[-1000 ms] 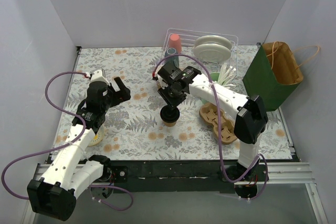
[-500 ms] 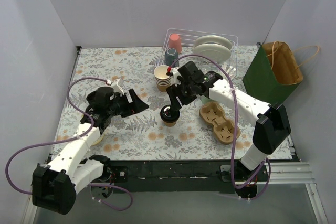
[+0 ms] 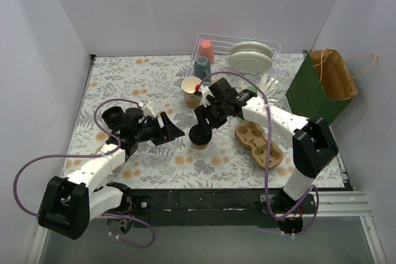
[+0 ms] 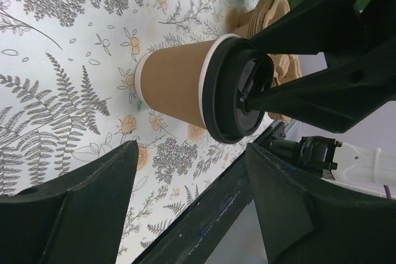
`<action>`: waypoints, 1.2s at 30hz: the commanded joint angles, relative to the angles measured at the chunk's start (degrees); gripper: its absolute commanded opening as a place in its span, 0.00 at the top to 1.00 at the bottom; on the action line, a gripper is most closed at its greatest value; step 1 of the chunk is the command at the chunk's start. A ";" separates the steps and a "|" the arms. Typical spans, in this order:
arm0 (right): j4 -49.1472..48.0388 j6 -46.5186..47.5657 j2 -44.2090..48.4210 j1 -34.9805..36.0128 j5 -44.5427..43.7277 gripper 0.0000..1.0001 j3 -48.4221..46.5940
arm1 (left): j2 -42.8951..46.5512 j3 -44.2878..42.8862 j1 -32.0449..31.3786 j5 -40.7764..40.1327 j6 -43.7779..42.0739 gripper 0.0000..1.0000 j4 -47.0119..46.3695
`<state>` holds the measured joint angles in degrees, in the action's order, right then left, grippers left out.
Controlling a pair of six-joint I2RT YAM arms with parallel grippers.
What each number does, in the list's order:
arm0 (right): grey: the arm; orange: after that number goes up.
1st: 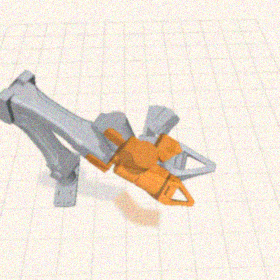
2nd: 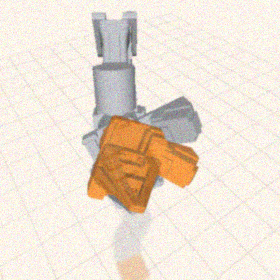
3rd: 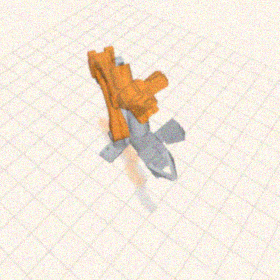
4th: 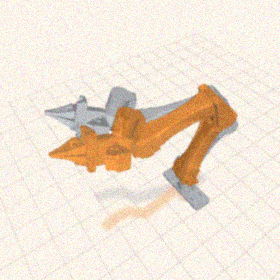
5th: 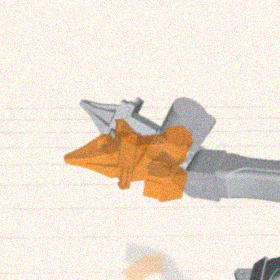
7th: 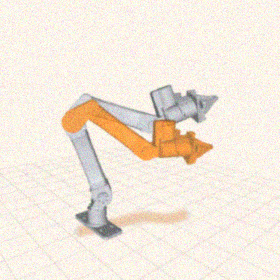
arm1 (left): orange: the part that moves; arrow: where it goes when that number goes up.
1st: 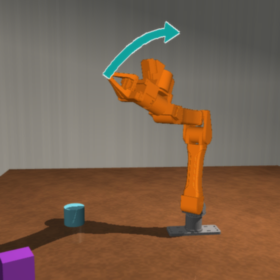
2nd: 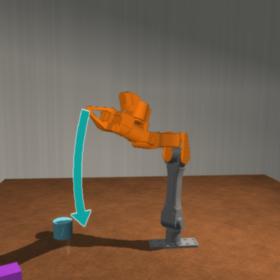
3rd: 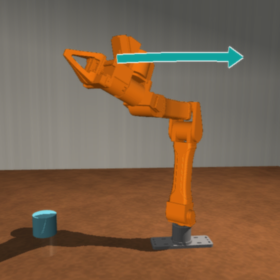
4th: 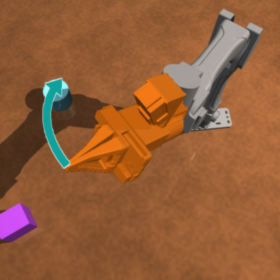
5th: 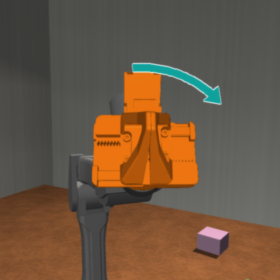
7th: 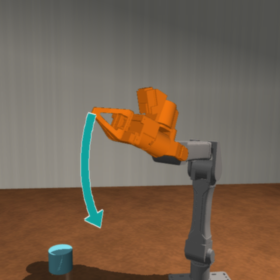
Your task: Pack the takeout coffee
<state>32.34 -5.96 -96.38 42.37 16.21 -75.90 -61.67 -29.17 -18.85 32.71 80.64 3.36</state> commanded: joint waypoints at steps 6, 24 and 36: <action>-5.62 -0.37 -0.21 -0.62 1.11 0.45 7.25 | -4.85 2.18 -5.05 -0.01 3.29 0.36 -10.03; -9.48 -1.07 0.40 -1.94 2.95 0.52 11.65 | -3.81 0.25 -6.64 -9.95 2.07 0.32 -8.71; -14.76 -5.38 1.10 -1.94 7.00 0.53 14.99 | -10.57 1.57 -7.25 -6.08 1.54 0.34 -16.36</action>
<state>14.37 -11.70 -93.73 39.75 24.38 -64.16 -70.91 -27.16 -25.39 26.09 83.46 -10.15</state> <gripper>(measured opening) 0.471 0.680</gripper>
